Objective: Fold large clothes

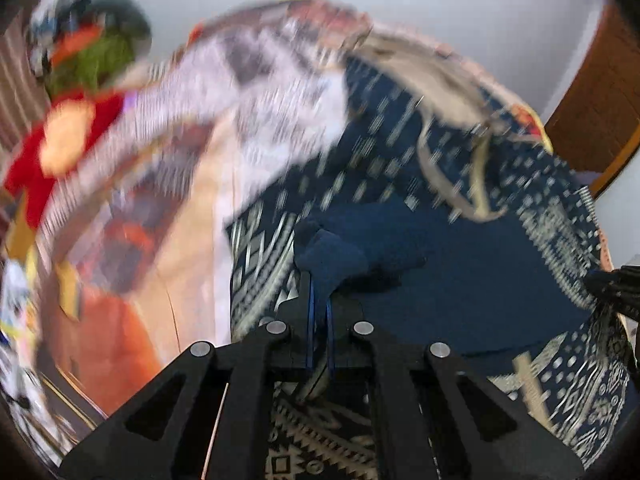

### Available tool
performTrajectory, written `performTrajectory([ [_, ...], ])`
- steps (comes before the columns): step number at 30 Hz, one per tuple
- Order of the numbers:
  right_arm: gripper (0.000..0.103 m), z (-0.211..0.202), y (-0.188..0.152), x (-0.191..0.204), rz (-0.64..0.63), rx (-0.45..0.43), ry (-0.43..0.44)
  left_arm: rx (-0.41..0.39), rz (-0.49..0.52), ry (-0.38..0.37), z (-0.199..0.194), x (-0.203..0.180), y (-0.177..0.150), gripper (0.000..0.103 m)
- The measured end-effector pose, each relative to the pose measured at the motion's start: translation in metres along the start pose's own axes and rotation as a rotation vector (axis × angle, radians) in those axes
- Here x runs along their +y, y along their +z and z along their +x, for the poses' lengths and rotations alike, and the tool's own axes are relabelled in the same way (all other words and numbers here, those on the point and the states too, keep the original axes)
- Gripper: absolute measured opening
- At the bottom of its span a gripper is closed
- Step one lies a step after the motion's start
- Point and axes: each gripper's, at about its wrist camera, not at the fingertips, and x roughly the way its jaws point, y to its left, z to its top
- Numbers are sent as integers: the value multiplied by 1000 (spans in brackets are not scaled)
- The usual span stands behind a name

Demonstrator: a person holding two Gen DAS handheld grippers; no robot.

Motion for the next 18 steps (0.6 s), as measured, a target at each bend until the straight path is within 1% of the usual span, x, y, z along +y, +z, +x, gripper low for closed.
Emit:
performTrajectory([
  [1,11,1,0,2,-9,-1,-10,28,-18,-11,9,7,-8,4],
  [4,11,1,-2,5,-24,-8,-29,60,-38,-30,19,16,-26,9],
  [6,11,1,-3,5,-23,-13,-29,62,-40,-31,19,19,-32,18],
  [7,11,1,-4,5,-19,-17,-26,60,-41,-30,19,21,-36,21],
  [8,11,1,-4,4,-13,-19,-19,55,-48,-29,17,25,-38,26],
  [9,11,1,-4,2,-4,-20,-9,51,-59,-30,15,28,-41,31],
  [10,11,1,-4,1,5,-20,1,51,-68,-30,14,31,-42,33],
  [12,11,1,-5,-4,25,-22,24,57,-88,-26,11,39,-45,41],
  [15,11,1,-6,-6,33,-29,32,48,-95,-16,1,47,-51,45],
  [18,11,1,-5,-2,15,-28,12,31,-88,47,-6,54,-52,45],
])
